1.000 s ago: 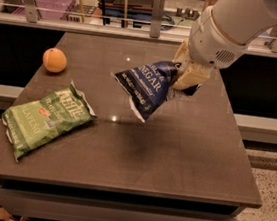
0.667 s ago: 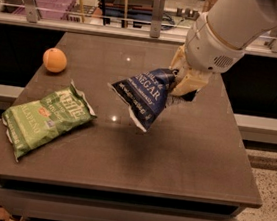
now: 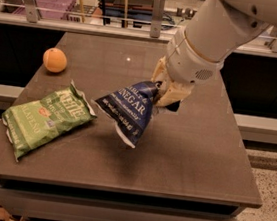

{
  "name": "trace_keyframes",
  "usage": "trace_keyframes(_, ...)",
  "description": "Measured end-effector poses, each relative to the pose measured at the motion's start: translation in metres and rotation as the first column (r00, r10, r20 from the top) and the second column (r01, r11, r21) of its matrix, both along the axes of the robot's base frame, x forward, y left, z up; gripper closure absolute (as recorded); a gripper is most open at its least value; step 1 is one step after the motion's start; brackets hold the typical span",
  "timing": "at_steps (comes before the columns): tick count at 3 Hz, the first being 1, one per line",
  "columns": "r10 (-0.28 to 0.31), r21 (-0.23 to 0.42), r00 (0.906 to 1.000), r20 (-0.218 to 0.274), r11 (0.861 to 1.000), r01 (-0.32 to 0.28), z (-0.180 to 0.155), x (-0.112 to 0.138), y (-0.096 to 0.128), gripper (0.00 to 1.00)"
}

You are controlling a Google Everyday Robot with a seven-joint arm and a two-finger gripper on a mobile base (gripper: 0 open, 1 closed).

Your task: Move blue chip bag near green jalapeno chip bag

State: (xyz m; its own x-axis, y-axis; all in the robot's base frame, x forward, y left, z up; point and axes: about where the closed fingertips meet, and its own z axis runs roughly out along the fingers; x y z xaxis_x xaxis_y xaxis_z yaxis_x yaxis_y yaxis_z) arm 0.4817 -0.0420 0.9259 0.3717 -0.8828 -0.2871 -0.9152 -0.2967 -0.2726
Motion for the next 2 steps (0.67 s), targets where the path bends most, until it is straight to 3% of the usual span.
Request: trace_keyframes(2, -0.021, 0.074, 0.9979, 0.062, 0.997, 0.016, -0.039, -0.013, 0.044, 1.00)
